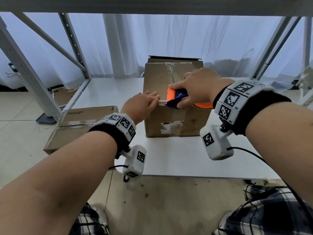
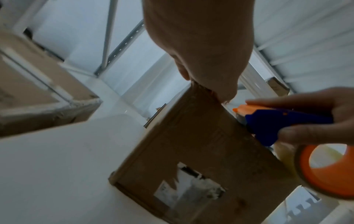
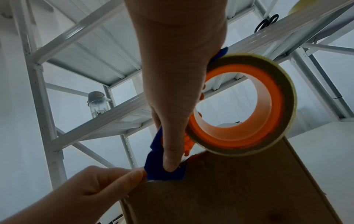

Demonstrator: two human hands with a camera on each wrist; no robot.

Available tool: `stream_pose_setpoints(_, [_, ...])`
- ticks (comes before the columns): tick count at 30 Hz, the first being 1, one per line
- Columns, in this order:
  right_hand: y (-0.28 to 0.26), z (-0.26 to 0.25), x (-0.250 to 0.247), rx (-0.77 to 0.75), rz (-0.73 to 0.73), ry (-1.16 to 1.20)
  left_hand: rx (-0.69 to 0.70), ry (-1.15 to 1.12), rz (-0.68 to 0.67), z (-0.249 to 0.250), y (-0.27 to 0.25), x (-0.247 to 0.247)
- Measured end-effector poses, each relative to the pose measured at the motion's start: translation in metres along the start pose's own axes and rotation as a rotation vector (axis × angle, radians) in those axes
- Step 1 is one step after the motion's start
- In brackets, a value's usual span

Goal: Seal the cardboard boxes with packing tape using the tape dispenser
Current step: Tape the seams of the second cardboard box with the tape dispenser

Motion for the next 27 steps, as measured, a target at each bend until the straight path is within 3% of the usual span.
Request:
stream_pose_setpoints(4, [0.001, -0.012, -0.009, -0.002, 0.019, 0.002, 0.029, 0.086, 0.013, -0.006, -0.008, -0.011])
stream_pose_setpoints(10, [0.013, -0.042, -0.023, -0.013, 0.025, -0.007, -0.093, 0.167, 0.015, -0.029, -0.014, -0.018])
stream_pose_setpoints(16, [0.002, -0.026, -0.015, 0.015, 0.046, -0.033, -0.004, 0.228, -0.009, -0.009, -0.004, -0.017])
stream_pose_setpoints(27, [-0.012, -0.003, -0.005, 0.041, 0.021, -0.055, -0.001, 0.243, -0.001, -0.002, -0.003, -0.019])
Point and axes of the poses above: each hand's wrist, its own y-axis towards the middle knuckle, its own x-axis out of the palm, z = x × y, the point moved 3 cm from there along y, towards the middle knuckle, and after that the axes turned 13 degrees about x, right-handed, at the moved point
